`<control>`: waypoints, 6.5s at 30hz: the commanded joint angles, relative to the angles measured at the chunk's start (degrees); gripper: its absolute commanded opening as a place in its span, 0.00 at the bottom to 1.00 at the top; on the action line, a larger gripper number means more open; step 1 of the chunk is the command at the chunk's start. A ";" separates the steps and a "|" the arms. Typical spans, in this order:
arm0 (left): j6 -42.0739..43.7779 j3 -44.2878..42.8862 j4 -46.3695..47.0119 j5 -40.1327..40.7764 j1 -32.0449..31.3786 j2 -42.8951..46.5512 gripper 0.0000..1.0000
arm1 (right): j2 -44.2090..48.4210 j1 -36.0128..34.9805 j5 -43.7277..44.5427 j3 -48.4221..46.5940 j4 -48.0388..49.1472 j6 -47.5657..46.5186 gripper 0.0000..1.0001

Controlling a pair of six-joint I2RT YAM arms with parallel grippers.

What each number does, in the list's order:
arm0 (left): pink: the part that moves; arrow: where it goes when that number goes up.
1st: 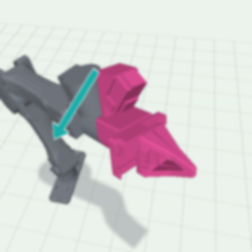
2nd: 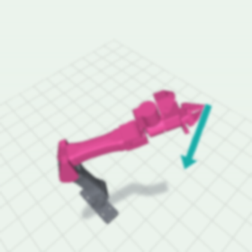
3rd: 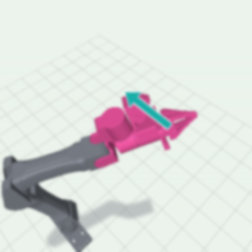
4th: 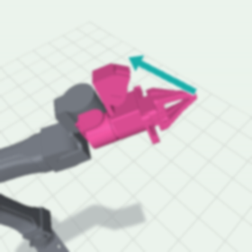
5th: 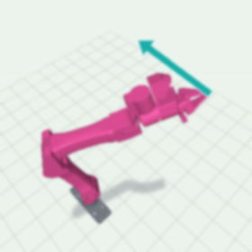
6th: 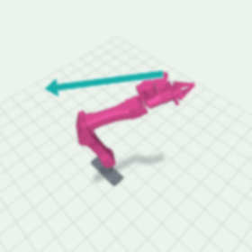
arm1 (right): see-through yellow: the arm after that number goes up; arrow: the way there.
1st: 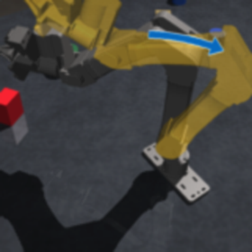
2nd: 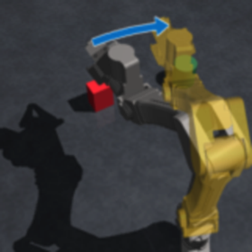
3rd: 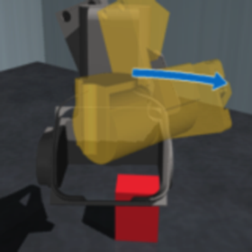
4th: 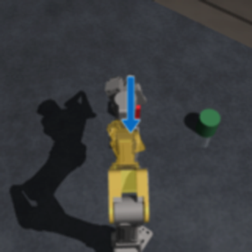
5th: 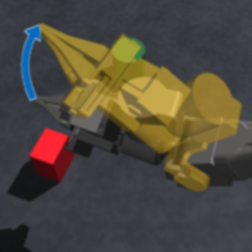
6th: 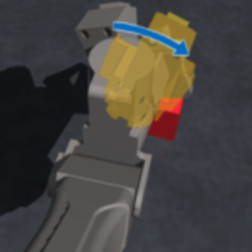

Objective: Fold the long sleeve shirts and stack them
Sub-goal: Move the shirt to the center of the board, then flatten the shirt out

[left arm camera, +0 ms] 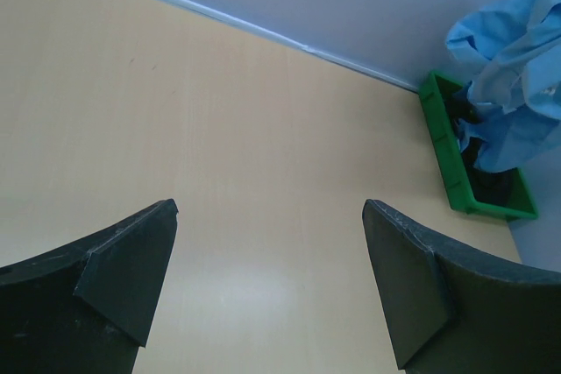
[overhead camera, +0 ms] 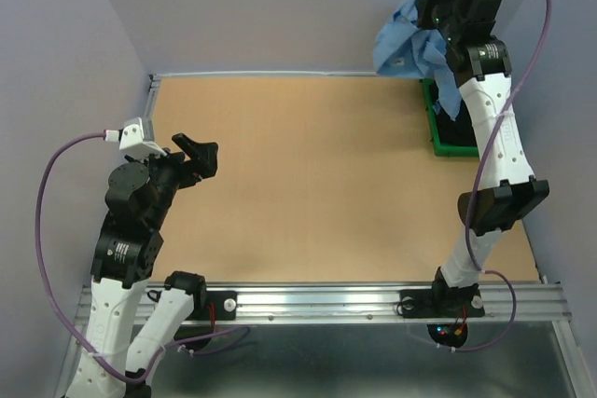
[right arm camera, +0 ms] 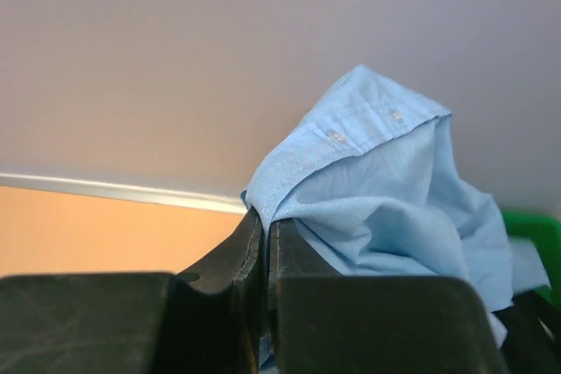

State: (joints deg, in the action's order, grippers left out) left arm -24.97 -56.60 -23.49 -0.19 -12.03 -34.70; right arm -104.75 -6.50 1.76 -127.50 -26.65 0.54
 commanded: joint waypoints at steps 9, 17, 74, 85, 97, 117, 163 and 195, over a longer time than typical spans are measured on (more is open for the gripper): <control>0.54 -3.26 -1.03 4.22 -0.27 0.77 0.99 | 1.65 -19.50 -12.21 6.28 13.91 6.41 0.01; 0.19 -2.03 -2.70 5.90 -0.27 2.97 0.99 | 6.04 -36.45 -16.08 40.61 15.76 13.43 0.65; -0.17 9.93 7.67 5.28 -15.92 -23.76 0.99 | -5.28 -7.12 10.03 56.40 13.38 18.63 0.74; 1.24 7.03 3.71 11.95 -15.48 -19.97 0.99 | 0.32 -7.74 8.96 52.45 13.03 16.70 0.01; 4.75 -6.40 -2.08 17.32 -14.51 -15.14 0.99 | 11.67 -10.37 1.16 26.36 11.36 5.71 0.01; -0.16 -13.19 -9.65 31.21 -14.51 2.26 0.97 | -5.20 -55.10 -28.73 27.45 -2.77 2.29 0.08; 12.05 -9.93 13.73 17.23 -14.42 -52.39 0.94 | 9.65 -36.83 15.64 52.26 3.80 33.91 0.72; 25.85 -34.72 6.35 26.73 -19.08 -85.18 0.81 | 32.85 -30.24 22.24 74.68 5.74 35.15 0.72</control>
State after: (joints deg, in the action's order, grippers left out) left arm 0.84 -91.46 -16.97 25.36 -31.88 -121.30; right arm -73.47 -37.15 22.98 -54.37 -22.81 36.60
